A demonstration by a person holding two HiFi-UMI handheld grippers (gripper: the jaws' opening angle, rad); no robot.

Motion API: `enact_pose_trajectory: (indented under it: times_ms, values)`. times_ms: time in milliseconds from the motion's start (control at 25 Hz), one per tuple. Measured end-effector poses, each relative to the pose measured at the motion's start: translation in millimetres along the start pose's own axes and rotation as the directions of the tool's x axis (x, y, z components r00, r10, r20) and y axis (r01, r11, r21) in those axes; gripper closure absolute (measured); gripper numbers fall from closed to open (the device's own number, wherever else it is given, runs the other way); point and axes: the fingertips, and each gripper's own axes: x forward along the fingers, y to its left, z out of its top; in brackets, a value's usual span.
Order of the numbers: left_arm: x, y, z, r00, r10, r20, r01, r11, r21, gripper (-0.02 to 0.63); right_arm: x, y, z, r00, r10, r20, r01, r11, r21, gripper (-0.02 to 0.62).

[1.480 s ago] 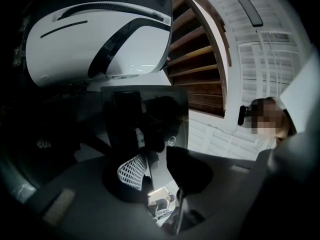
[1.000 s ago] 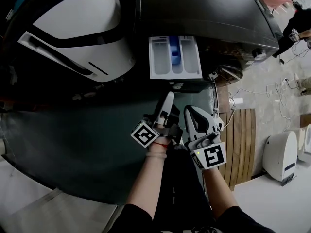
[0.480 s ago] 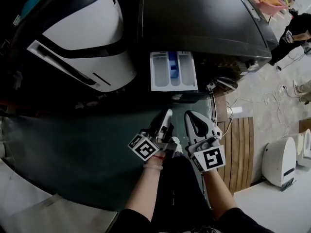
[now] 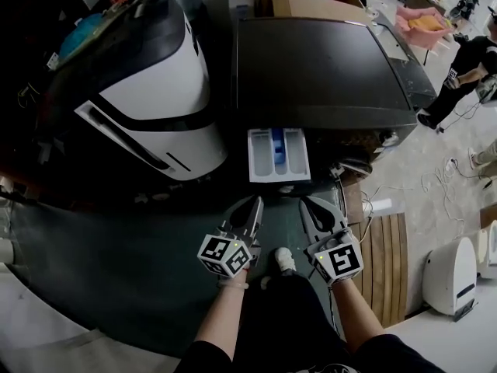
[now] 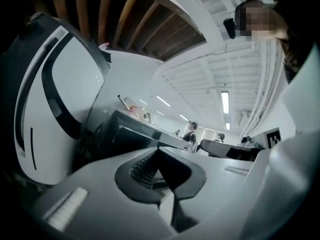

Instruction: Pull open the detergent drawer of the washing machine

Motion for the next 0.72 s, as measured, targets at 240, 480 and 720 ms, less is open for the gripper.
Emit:
enact_pose_trajectory:
  times_ms: [240, 480, 720]
  values:
    - [-4.7, 6.1, 41.1, 0.998, 0.062, -0.006, -0.061, 0.994, 0.087, 0.597, 0.9, -11.1, 29.2, 1.000, 0.014, -0.013, -0.014, 1.000, -0.009, 0.584]
    - [-2.9, -1.3, 79.1, 0.997, 0.073, 0.026, -0.076, 0.987, 0.143, 0.597, 2.3, -20.5, 58.7, 0.999, 0.031, 0.027, -0.030, 0.998, -0.054, 0.584]
    - [-6.4, -9.1, 106.5, 0.995, 0.091, 0.040, -0.096, 0.979, 0.181, 0.597, -0.5, -23.4, 79.0, 0.998, 0.049, 0.036, -0.047, 0.997, -0.057, 0.584]
